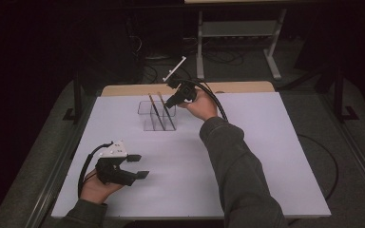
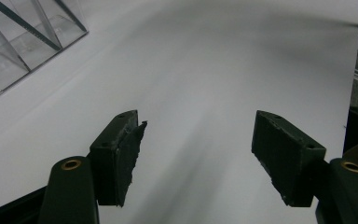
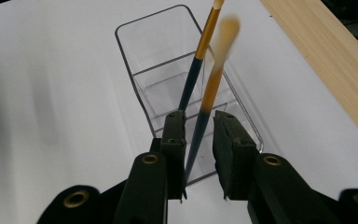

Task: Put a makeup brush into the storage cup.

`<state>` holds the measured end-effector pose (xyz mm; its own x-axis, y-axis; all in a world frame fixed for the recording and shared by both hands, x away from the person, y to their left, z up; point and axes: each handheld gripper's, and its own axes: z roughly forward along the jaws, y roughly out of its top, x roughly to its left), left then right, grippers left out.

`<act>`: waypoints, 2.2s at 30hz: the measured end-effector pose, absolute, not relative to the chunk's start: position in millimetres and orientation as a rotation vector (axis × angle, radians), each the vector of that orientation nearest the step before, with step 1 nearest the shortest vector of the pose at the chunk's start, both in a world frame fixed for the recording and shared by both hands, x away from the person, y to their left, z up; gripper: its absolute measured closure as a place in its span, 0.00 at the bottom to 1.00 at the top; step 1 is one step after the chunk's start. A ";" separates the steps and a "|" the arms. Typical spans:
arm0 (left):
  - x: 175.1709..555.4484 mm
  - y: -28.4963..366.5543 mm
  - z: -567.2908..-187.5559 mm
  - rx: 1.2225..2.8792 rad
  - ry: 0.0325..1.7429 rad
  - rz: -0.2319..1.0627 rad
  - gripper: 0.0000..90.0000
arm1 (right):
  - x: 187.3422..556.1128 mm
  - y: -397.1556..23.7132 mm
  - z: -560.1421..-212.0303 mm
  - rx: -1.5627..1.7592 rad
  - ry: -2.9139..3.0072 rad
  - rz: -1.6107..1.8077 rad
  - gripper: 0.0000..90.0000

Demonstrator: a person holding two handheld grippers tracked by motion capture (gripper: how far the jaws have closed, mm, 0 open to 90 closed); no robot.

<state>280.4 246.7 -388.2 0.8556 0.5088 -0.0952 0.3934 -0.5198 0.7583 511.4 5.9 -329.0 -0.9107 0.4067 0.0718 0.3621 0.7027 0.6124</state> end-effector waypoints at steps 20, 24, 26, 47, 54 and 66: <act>281.6 244.7 -389.5 2.200 0.635 0.182 0.35 | 499.5 -24.4 -329.4 0.680 2.791 1.080 0.73; 281.2 242.5 -390.2 2.199 0.641 0.171 0.35 | 495.4 -34.4 -332.2 0.708 2.774 1.109 0.71; 281.3 242.9 -389.7 2.206 0.633 0.175 0.35 | 494.1 -38.2 -333.0 0.710 2.768 1.112 0.69; 281.2 242.6 -390.3 2.200 0.647 0.168 0.34 | 467.2 -77.8 -338.0 0.816 2.720 1.206 0.58; 281.6 242.9 -390.3 2.184 0.657 0.164 0.32 | 458.0 -86.7 -338.8 0.825 2.698 1.230 0.54; 281.2 242.9 -389.4 2.180 0.668 0.169 0.31 | 444.4 -100.5 -339.9 0.826 2.658 1.277 0.49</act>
<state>281.2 242.9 -389.4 0.8495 0.5172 -0.1037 0.4057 -0.5149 0.7552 444.4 -100.5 -339.9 -0.8518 0.5002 0.1560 0.4343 0.5075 0.7442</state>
